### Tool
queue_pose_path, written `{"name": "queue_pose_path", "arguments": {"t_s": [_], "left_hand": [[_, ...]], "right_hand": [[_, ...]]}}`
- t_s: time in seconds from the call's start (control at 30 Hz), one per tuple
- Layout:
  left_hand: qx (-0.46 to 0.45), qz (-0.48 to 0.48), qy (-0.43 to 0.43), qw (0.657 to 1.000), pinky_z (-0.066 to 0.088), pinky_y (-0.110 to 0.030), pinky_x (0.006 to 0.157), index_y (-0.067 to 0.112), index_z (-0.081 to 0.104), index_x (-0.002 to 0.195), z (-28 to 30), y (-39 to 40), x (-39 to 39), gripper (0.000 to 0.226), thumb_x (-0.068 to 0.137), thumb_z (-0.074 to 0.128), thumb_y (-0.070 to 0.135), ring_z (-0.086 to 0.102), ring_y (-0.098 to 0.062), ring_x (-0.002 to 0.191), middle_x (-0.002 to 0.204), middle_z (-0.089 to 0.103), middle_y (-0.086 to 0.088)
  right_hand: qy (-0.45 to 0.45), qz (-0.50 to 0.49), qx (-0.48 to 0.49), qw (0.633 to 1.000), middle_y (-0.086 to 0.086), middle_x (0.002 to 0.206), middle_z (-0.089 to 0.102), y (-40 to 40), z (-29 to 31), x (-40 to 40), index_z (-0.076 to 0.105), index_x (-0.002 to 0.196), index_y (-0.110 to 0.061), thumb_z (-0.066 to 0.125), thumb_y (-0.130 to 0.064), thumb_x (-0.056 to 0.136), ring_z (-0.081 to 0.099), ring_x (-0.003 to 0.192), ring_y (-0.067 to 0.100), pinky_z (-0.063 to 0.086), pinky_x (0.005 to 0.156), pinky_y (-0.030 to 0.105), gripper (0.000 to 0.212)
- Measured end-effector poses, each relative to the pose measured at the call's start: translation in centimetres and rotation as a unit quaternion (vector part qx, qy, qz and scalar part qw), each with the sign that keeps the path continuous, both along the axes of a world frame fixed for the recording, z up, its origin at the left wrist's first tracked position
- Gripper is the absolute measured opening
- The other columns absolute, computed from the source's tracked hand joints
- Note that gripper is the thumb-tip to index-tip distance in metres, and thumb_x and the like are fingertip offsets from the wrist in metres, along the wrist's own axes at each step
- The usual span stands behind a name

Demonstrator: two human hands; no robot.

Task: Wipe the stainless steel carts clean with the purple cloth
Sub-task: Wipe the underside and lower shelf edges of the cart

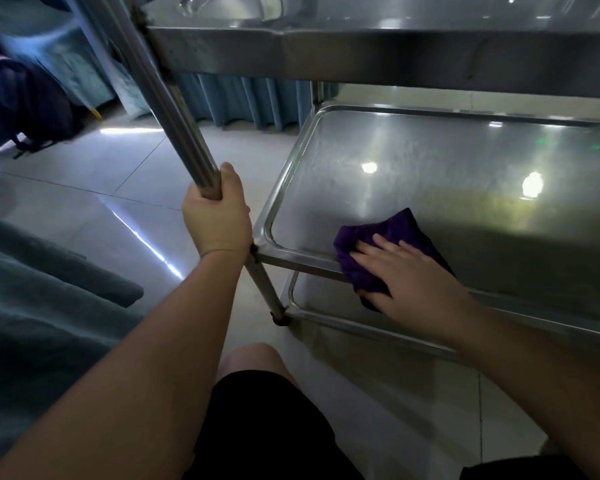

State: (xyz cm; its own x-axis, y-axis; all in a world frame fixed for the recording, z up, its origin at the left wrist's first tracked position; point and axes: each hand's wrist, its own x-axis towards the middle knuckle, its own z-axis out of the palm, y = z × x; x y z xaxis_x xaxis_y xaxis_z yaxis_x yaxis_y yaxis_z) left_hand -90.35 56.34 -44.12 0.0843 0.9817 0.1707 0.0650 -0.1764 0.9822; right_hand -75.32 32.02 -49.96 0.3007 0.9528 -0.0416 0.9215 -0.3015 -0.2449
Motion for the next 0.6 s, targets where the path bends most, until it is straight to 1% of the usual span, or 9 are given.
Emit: {"name": "queue_pose_path", "arguments": {"t_s": [0.03,0.13,0.2,0.27,0.3,0.37,0.4,0.47,0.6], "left_hand": [[0.004,-0.001,0.025,1.000,0.056,-0.022,0.052,0.025,0.061,0.087,-0.1,-0.2,-0.2,0.046,0.086,0.058,0.070,0.072,-0.018,0.065,0.073,0.070,-0.005],[0.015,-0.006,0.106,0.994,0.065,-0.040,0.072,0.031,0.057,0.096,-0.4,-0.5,-1.0,0.044,0.089,0.055,0.074,0.072,-0.018,0.080,0.091,0.072,-0.006],[0.019,-0.010,0.154,0.988,0.065,-0.047,0.078,0.035,0.051,0.105,-0.6,-0.8,-1.5,0.039,0.092,0.058,0.071,0.070,-0.015,0.087,0.100,0.066,0.000],[0.049,0.021,0.204,0.977,0.063,-0.047,0.087,0.033,0.047,0.123,-1.3,-2.2,-2.1,0.046,0.092,0.065,0.062,0.063,-0.018,0.110,0.123,0.054,0.004],[0.070,0.048,0.207,0.975,0.061,-0.047,0.093,0.032,0.045,0.131,-1.8,-3.3,-2.4,0.053,0.090,0.068,0.056,0.057,-0.020,0.120,0.131,0.047,0.007],[0.124,0.073,0.160,0.977,0.057,-0.049,0.096,0.028,0.045,0.135,-3.3,-6.6,-2.7,0.054,0.088,0.069,0.041,0.052,-0.022,0.122,0.130,0.042,0.010],[0.156,0.052,0.142,0.976,0.054,-0.051,0.095,0.026,0.047,0.132,-4.1,-8.4,-2.6,0.049,0.089,0.068,0.034,0.052,-0.024,0.117,0.126,0.041,0.010],[0.214,-0.042,0.136,0.966,0.052,-0.057,0.093,0.020,0.050,0.131,-5.6,-11.8,-1.9,0.044,0.090,0.066,0.023,0.054,-0.030,0.111,0.122,0.041,0.009],[0.256,-0.181,0.186,0.931,0.055,-0.056,0.090,0.017,0.048,0.139,-6.6,-16.1,1.3,0.051,0.091,0.067,0.023,0.054,-0.026,0.114,0.130,0.044,0.005]], "right_hand": [[-0.005,-0.003,-0.002,1.000,-0.022,0.168,0.017,-0.9,-0.1,0.4,0.020,0.162,-0.040,0.047,-0.054,0.101,0.011,0.157,0.007,0.010,0.127,0.034,0.068],[-0.021,-0.009,-0.009,1.000,-0.022,0.168,0.014,-3.0,-0.4,1.4,0.016,0.162,-0.041,0.044,-0.057,0.101,0.010,0.157,0.007,0.010,0.128,0.035,0.070],[-0.037,-0.013,-0.008,0.999,-0.020,0.168,0.016,-4.1,-0.6,1.8,0.017,0.162,-0.040,0.041,-0.059,0.100,0.012,0.157,0.008,0.012,0.128,0.037,0.070],[-0.051,-0.018,-0.007,0.998,-0.019,0.169,0.017,-5.1,-0.7,2.0,0.017,0.163,-0.039,0.041,-0.058,0.100,0.012,0.157,0.009,0.012,0.128,0.037,0.070],[-0.055,-0.020,-0.006,0.998,-0.018,0.169,0.018,-5.6,-0.8,2.0,0.017,0.163,-0.038,0.043,-0.057,0.101,0.013,0.157,0.009,0.012,0.128,0.037,0.070],[-0.058,-0.024,-0.003,0.998,-0.018,0.169,0.020,-6.5,-0.9,2.2,0.021,0.162,-0.037,0.045,-0.055,0.101,0.014,0.157,0.010,0.013,0.128,0.038,0.068],[-0.059,-0.027,-0.002,0.998,-0.017,0.168,0.021,-7.0,-0.9,2.3,0.022,0.162,-0.037,0.046,-0.055,0.101,0.015,0.157,0.011,0.014,0.128,0.039,0.068],[-0.056,-0.034,0.001,0.998,-0.018,0.168,0.022,-8.2,-1.0,2.8,0.024,0.162,-0.037,0.047,-0.054,0.101,0.016,0.157,0.011,0.014,0.128,0.039,0.067],[-0.046,-0.048,0.004,0.998,-0.018,0.168,0.021,-11.2,-1.1,4.0,0.024,0.162,-0.037,0.045,-0.053,0.102,0.013,0.157,0.010,0.013,0.128,0.039,0.065]]}}
